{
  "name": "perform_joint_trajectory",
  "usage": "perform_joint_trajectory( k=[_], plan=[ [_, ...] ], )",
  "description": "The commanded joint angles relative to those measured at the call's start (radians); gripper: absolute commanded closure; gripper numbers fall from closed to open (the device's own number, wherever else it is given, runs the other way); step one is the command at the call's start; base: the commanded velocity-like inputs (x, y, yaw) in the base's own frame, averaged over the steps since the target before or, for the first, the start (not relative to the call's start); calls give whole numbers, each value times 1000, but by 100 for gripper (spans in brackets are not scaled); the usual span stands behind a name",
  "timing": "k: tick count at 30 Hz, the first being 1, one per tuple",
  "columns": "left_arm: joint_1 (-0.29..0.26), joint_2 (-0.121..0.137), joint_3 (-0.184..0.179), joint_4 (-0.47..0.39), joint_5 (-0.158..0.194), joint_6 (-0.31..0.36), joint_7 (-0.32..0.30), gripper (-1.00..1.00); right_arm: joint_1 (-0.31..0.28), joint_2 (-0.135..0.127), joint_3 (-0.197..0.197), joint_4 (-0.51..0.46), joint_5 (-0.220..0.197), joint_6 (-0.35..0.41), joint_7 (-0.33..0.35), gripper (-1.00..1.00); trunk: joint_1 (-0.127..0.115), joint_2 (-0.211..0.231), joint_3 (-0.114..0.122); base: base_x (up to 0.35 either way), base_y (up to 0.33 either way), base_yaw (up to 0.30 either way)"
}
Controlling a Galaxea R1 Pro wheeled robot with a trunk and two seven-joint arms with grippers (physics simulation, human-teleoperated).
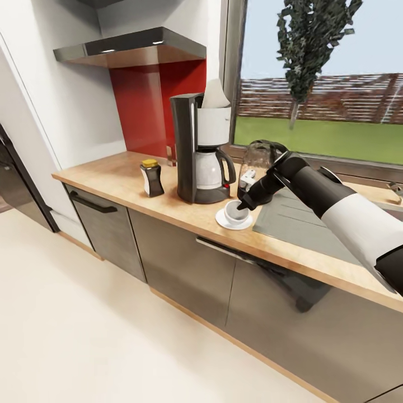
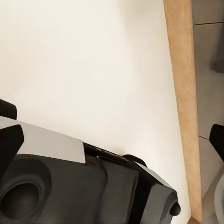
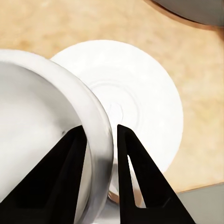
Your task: Set up a coffee station on the kitchen countertop: keep the coffee maker on the countertop, move the bottle of coffee from the kitchen shelf to the counter next to the coffee maker, place a paper coffee filter on top of the coffee maker, put the saucer next to the coffee maker with the coffee cup on the saucer, and place the electric kettle next to the coffee maker.
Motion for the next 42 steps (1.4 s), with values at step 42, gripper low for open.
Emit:
perform_joint_trajectory(
  k=[42],
  plan=[
    [-1,0,6,0,-1,10,-4,-100,-1,-1,3,1,6,4,4,100,0,0,-1,30,0,0]
  ],
)
